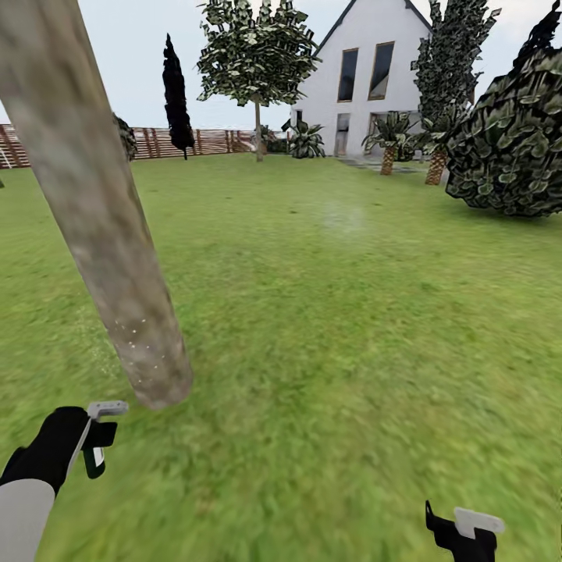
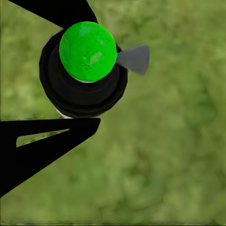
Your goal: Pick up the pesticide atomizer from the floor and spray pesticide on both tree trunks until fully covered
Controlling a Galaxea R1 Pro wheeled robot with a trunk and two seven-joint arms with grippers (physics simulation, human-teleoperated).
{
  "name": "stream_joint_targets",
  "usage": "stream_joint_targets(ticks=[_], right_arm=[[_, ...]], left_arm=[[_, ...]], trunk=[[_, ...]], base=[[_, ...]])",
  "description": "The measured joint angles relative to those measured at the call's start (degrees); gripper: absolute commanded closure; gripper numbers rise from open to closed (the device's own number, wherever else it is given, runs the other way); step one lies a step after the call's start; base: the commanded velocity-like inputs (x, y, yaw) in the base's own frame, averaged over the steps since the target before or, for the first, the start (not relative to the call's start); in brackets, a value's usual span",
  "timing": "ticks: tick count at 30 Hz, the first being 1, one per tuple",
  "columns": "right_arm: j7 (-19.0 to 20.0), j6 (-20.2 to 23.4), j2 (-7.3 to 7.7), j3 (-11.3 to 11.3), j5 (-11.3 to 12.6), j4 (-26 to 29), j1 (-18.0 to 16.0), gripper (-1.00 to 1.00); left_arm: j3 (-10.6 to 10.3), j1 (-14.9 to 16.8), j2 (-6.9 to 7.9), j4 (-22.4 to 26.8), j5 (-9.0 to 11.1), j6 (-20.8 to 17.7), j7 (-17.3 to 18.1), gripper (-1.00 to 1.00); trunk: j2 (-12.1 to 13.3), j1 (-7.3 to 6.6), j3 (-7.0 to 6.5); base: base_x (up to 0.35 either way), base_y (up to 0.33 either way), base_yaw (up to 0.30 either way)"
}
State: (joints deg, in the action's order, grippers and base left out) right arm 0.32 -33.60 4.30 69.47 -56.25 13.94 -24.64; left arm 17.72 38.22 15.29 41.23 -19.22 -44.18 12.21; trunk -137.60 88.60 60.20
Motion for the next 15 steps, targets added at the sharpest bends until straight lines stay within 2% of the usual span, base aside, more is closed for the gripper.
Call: stream_joint_targets(ticks=[8,15], right_arm=[[0.00,0.00,0.02,0.00,0.00,-0.01,0.00,-1.00],[0.00,0.01,-0.01,0.00,-0.01,-0.07,-0.01,-1.00]], left_arm=[[0.04,-0.02,0.06,0.24,0.01,0.00,-0.06,1.00],[-0.04,-0.03,-0.12,0.40,0.04,-0.01,-0.02,1.00]], trunk=[[0.00,0.00,0.00],[0.00,0.01,0.00]], base=[[0.142,-0.236,0.016],[0.053,-0.265,0.265]])
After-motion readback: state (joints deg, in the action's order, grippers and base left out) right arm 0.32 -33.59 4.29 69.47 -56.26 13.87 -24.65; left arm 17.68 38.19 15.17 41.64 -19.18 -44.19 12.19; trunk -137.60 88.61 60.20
